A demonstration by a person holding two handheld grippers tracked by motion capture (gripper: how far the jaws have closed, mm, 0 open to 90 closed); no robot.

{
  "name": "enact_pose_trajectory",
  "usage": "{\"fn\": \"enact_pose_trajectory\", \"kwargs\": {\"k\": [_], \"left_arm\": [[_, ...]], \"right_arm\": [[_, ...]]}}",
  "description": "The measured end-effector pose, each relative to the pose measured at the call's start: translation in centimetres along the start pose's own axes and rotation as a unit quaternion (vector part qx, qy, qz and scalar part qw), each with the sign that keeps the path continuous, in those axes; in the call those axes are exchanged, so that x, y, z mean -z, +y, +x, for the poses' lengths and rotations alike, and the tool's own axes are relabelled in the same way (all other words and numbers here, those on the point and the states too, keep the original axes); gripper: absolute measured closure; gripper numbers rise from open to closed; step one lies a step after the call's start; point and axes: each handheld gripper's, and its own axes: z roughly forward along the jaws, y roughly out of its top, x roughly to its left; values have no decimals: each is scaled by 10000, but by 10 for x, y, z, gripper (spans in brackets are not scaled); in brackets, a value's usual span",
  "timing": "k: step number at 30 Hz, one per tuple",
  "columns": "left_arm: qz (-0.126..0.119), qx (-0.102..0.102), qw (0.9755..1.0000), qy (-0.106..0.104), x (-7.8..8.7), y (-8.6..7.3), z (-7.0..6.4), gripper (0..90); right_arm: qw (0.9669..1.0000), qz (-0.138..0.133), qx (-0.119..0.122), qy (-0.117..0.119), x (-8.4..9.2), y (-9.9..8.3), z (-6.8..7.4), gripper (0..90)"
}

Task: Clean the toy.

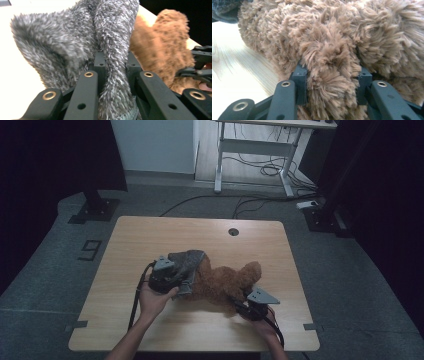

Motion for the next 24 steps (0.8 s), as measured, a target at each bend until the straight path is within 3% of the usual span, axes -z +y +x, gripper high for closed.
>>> {"fn": "enact_pose_trajectory", "kwargs": {"k": [5, 9, 17, 21, 24], "left_arm": [[2, 130, 9999, 110, 8, -5, 12, 761], [-56, 62, 10000, -14, 10, 0, 1, 759], [-296, -482, 9976, -410, 7, 34, -54, 759], [-278, -841, 9938, -669, -4, 55, -95, 759], [-169, -1017, 9915, -789, -19, 63, -118, 759]], "right_arm": [[10000, -3, -12, 18, 0, 0, 0, 559], [10000, -3, -12, 21, 0, 0, -1, 554], [9999, 41, -46, 122, 2, 1, -5, 555], [9999, 28, -39, 127, 2, 0, -5, 556], [9999, 26, -44, 148, 2, 0, -5, 556]]}}
